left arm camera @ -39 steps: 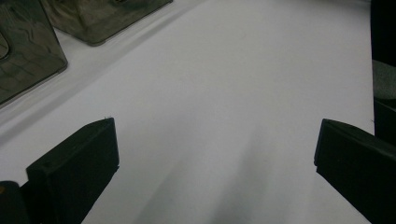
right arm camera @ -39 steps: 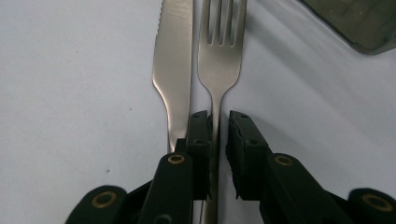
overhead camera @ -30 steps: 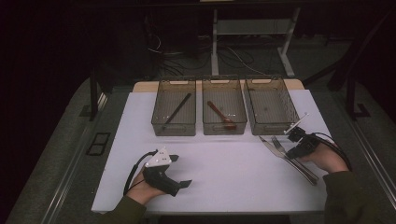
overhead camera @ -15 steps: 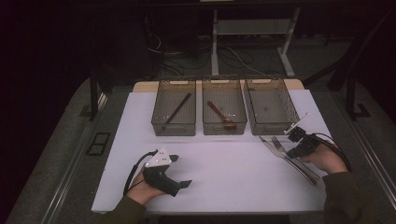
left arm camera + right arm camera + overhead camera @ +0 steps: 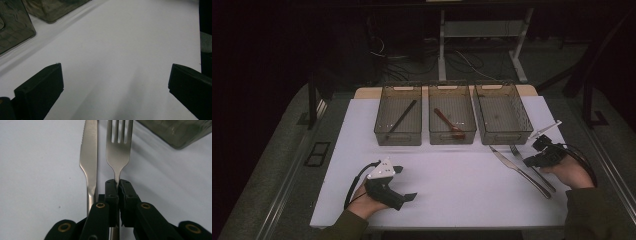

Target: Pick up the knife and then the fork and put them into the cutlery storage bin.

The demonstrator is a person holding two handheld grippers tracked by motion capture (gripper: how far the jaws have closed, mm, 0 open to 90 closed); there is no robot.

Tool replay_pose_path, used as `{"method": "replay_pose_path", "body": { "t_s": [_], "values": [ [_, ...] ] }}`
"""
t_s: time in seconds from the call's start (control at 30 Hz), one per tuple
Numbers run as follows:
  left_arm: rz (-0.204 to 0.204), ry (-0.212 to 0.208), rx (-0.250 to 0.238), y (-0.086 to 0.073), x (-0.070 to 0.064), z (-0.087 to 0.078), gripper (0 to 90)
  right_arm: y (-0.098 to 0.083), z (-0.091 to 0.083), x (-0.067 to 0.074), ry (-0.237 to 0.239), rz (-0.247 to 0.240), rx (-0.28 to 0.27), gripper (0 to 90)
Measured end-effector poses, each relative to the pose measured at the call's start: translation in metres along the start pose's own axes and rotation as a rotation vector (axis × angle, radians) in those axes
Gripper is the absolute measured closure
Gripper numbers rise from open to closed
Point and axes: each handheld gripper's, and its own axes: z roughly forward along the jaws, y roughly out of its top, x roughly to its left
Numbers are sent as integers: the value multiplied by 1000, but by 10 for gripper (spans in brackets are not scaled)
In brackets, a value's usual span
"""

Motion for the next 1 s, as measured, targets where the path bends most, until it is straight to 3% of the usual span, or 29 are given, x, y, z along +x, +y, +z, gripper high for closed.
{"method": "replay_pose_path", "body": {
  "t_s": [0.37,1.0],
  "values": [
    [-2,-1,-2,0,1,-1,0,-5,-21,-1,30,9,-180,861],
    [-2,7,-12,0,2,-2,0,-11,-46,-4,58,63,-425,868]
  ]
}}
